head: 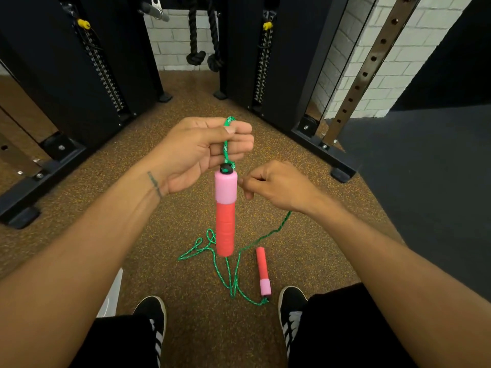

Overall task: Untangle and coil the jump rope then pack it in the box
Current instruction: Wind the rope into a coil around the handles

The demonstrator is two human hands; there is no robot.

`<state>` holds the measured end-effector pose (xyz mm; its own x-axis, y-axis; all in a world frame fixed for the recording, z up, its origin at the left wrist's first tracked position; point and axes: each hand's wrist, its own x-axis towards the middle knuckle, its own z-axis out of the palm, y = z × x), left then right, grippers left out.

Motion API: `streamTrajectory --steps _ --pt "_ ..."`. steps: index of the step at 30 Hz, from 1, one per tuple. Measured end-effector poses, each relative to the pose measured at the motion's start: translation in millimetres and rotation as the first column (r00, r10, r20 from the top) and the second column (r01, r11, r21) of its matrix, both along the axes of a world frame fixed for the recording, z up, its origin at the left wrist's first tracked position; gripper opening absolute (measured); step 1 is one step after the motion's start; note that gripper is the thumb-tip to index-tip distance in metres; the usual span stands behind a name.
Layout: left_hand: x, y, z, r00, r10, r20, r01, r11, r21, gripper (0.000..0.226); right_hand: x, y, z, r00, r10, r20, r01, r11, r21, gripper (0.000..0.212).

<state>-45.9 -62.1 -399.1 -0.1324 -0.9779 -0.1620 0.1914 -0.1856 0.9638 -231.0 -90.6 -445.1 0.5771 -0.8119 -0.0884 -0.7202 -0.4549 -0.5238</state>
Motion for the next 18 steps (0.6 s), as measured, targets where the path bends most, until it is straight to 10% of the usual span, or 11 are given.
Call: streamTrajectory --steps 9,18 --pt "11 -3 -4 0.970 0.109 -0.218 -0.115 0.993 -0.012 0.029 1 3 9 0.994 0.004 0.108 -0.011 0.998 0.061 0.039" --pt "-11 8 -18 0.989 -0.004 0.146 -0.011 0.995 0.100 0.035 -1 7 22 0.933 0.212 0.291 -0.245 0.966 0.079 0.024"
